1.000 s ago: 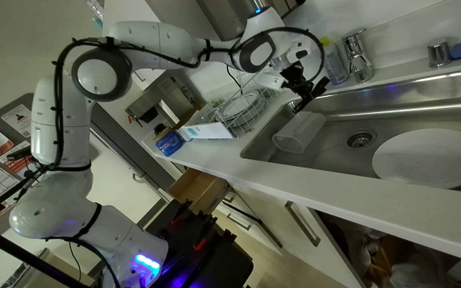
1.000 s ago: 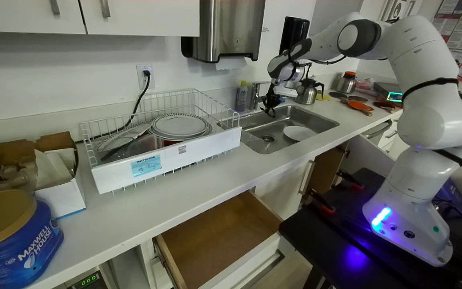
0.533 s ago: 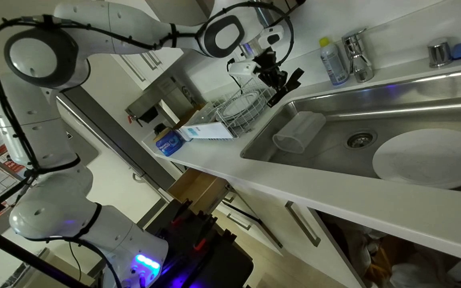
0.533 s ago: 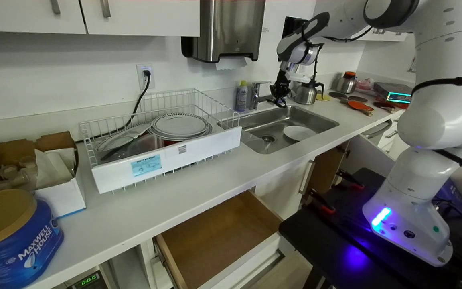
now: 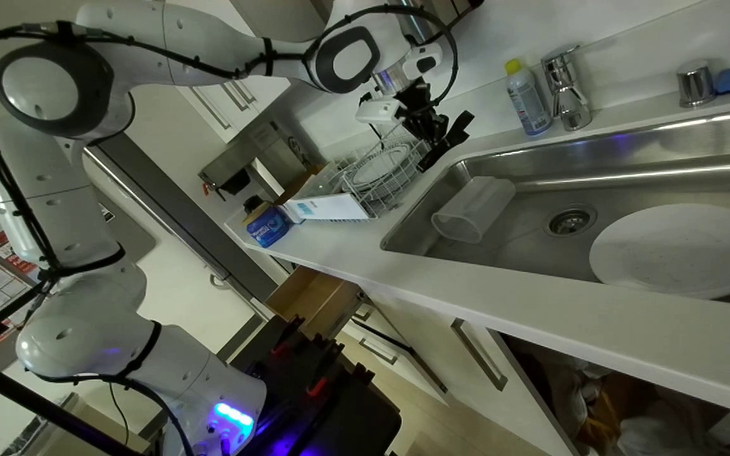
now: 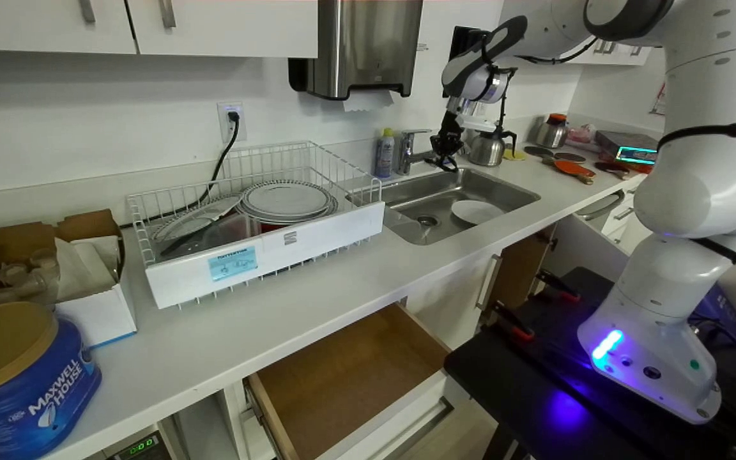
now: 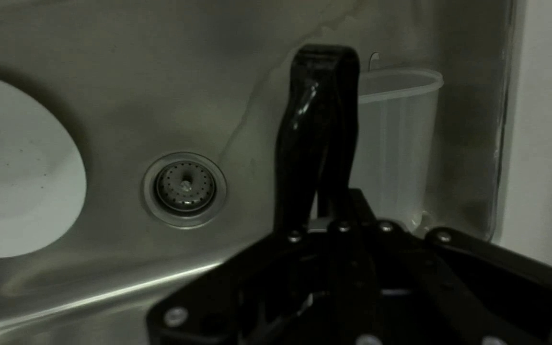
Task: Remove the black tongs from the sink and place them inside the open drawer on the left
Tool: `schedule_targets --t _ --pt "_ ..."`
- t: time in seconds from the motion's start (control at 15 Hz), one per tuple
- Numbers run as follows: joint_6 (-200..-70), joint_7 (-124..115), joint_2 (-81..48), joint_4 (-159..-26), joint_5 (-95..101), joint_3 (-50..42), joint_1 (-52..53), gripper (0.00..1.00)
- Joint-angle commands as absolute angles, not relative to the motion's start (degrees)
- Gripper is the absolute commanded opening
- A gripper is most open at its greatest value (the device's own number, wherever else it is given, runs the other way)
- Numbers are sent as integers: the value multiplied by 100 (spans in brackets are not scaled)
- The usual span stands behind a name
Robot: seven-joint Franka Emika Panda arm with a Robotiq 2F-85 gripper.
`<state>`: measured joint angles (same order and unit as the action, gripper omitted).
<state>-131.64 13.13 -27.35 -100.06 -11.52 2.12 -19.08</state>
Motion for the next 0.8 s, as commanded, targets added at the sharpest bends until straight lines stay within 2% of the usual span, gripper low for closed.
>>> schedule_targets --t 0.0,0.27,0.73 --pt "-12916 2234 -1956 -10470 -1683 372 -1927 1" --pt "-11918 3557 -986 -10835 -2546 479 -1955 1" --pt "-9318 5032 435 -11260 -3254 -103 -1305 1"
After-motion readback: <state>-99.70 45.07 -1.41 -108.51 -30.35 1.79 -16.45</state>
